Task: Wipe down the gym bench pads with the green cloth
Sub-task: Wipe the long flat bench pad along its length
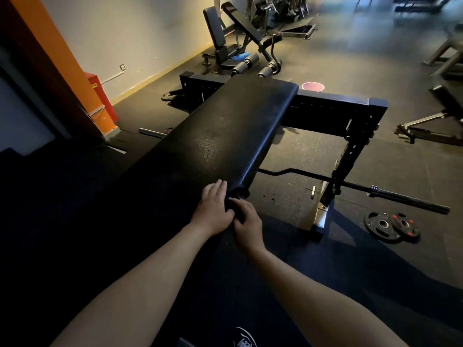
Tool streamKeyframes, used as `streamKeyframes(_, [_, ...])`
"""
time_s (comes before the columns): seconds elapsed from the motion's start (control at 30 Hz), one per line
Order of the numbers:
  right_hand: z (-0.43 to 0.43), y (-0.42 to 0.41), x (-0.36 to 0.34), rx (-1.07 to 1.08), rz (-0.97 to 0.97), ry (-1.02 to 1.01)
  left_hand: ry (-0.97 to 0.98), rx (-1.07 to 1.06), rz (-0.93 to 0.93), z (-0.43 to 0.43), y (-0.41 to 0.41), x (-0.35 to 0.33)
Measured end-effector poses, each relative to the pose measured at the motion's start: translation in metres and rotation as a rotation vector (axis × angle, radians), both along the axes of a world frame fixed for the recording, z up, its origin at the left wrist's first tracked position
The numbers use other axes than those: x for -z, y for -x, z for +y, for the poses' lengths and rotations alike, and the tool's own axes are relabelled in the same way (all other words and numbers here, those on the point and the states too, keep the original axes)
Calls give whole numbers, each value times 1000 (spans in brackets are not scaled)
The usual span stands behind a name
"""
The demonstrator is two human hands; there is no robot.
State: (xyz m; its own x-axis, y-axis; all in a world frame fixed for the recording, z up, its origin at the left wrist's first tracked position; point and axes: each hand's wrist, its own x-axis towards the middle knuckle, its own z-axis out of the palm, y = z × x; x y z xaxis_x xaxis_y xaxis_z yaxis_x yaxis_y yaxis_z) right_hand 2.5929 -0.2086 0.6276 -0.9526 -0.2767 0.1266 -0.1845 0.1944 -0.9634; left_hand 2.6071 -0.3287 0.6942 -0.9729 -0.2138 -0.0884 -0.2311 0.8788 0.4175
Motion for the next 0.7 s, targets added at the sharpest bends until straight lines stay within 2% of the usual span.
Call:
streamKeyframes(0.13, [14, 14, -8, -161, 145, -114, 164, -98, -4, 0, -29, -3])
streamKeyframes(0.27, [3, 65, -32, 30, 72, -169, 180, -223, -75, -10, -56, 2])
streamKeyframes(0.33, [-9, 74, -37, 8, 55, -259, 186, -245, -92, -9, -65, 4])
streamKeyframes(0.53, [-7, 18, -39, -151, 425, -509, 197, -236, -52, -2, -69, 6])
streamKeyframes(0.63, [-3, -2, -38, -305, 571, -570, 157, -211, -42, -8, -70, 3])
streamKeyframes(0.7, [5, 13, -42, -443, 669, -644, 117, -202, -25, -17, -70, -1])
